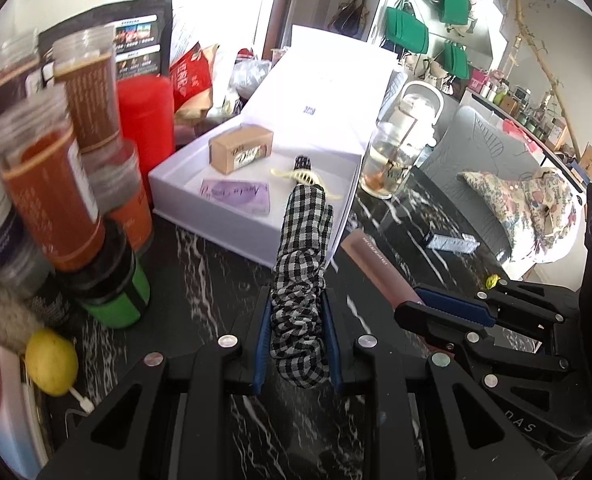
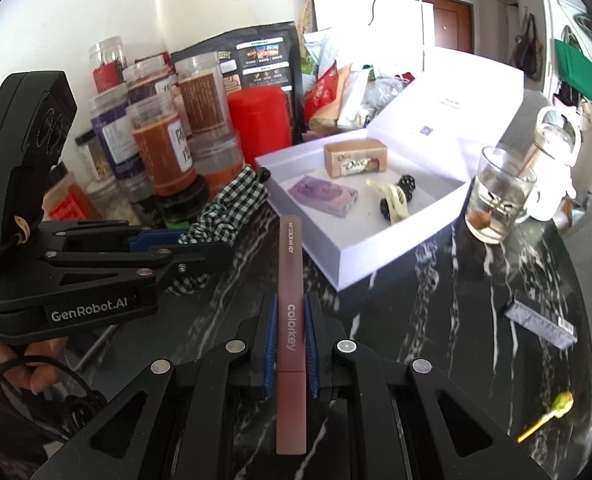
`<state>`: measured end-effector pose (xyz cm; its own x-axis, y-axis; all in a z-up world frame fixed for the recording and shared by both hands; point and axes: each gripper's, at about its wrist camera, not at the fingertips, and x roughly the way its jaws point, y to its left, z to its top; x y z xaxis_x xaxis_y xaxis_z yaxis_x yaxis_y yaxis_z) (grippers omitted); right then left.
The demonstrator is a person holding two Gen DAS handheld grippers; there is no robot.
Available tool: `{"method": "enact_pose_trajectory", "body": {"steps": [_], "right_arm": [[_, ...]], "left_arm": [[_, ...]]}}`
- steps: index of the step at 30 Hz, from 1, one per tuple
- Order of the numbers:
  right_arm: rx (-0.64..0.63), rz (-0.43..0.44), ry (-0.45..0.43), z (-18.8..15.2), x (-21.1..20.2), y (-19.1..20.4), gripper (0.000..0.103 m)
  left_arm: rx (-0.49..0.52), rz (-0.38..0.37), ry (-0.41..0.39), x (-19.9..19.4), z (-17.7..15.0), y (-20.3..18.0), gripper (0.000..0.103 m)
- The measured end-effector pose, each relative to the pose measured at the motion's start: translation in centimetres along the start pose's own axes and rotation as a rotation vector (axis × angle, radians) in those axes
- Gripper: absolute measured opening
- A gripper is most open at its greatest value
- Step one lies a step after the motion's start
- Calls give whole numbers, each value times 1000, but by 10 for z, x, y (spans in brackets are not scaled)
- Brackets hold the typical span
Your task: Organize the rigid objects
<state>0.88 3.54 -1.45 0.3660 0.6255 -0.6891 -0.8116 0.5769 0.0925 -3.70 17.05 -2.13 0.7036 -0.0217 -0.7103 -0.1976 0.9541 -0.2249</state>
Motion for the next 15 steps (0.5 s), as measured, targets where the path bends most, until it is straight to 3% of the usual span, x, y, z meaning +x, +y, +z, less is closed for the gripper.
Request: {"method": "enact_pose_trajectory", "body": {"steps": [15], "right_arm": [[-15,-40,-75,46,3,-29,13]], "left_arm": [[55,8,-80,11,63,-6,23]]}}
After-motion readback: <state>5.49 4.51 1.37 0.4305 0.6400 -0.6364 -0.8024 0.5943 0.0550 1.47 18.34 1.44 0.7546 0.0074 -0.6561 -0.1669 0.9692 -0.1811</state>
